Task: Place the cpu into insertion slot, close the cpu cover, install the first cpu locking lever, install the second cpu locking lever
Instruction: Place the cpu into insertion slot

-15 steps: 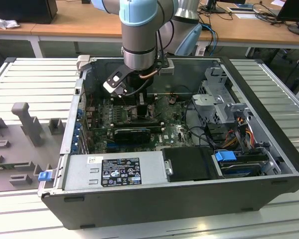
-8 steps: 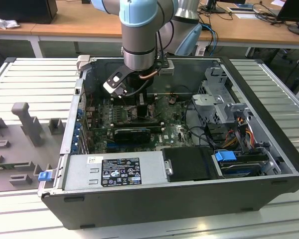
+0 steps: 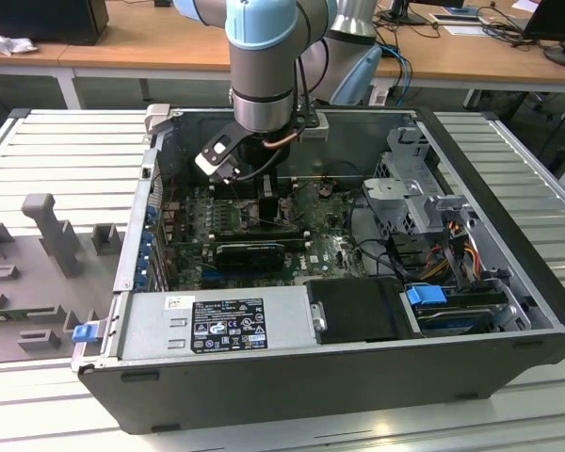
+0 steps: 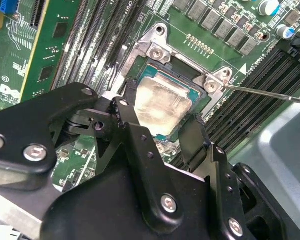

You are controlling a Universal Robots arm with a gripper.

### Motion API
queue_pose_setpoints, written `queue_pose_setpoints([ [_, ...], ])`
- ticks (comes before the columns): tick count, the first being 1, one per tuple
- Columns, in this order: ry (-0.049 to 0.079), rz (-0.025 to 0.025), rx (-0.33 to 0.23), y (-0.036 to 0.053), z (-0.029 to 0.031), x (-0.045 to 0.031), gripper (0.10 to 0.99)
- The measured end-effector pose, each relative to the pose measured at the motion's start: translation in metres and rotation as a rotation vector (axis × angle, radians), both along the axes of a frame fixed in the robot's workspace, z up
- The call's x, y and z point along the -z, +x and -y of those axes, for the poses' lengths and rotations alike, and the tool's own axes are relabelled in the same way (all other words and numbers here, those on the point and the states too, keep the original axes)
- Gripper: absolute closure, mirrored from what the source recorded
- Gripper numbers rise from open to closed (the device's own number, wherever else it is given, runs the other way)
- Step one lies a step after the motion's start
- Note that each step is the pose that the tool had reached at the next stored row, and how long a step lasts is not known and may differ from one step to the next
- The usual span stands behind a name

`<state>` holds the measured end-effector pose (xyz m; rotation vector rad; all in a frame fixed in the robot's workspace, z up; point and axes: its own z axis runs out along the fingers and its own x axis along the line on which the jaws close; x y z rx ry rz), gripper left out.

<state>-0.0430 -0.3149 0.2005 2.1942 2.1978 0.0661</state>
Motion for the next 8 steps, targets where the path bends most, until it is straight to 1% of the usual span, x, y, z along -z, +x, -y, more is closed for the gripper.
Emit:
queue_pose_setpoints([
  [5,0.001,0.0,0.0,0.0,-0.0007,0.0002,0.482],
  [8,0.001,-0.0001,0.0,-0.0001,0.0001,-0.001,0.482],
])
